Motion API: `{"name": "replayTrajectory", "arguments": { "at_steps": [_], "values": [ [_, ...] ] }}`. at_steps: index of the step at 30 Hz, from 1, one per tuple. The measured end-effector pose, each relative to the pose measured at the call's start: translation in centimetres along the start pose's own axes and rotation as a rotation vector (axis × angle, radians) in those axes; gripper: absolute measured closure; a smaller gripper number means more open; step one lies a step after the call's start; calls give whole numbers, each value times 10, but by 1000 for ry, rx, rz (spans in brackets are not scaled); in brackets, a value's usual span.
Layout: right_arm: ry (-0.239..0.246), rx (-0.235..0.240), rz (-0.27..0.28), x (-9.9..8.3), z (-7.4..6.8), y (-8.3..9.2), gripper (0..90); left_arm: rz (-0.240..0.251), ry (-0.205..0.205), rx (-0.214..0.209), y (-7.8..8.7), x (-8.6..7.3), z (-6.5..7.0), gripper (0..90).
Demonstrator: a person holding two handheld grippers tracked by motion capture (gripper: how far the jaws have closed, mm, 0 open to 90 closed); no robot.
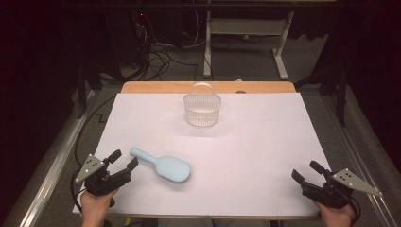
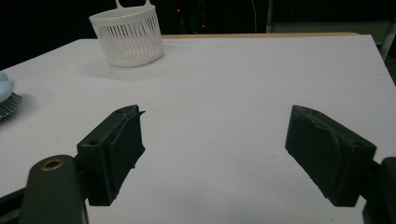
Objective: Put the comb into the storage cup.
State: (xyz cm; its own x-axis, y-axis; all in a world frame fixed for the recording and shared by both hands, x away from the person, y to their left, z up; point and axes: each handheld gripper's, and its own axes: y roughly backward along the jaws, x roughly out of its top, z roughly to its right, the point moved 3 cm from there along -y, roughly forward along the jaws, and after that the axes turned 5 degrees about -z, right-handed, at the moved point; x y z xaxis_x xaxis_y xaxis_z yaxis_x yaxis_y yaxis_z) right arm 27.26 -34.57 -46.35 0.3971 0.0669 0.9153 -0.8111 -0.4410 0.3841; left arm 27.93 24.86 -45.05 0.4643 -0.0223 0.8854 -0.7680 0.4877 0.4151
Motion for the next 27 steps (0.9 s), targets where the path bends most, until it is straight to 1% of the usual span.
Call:
{"name": "replayTrajectory", "arguments": {
  "at_steps": [8,10,14,25,27],
  "values": [
    [5,0,-3,0,0,0,198,-10,-25,-34,-10,8,8,257],
    [3,4,-3,0,-1,0,199,-15,-33,-44,-14,10,11,257],
    [4,5,-2,0,-1,0,198,-19,-36,-56,-20,13,14,257],
    [4,6,-3,0,-1,0,199,-30,-41,-77,-31,19,19,257],
    [4,6,-4,0,-1,0,199,-28,-42,-72,-34,21,20,257]
  ]
}}
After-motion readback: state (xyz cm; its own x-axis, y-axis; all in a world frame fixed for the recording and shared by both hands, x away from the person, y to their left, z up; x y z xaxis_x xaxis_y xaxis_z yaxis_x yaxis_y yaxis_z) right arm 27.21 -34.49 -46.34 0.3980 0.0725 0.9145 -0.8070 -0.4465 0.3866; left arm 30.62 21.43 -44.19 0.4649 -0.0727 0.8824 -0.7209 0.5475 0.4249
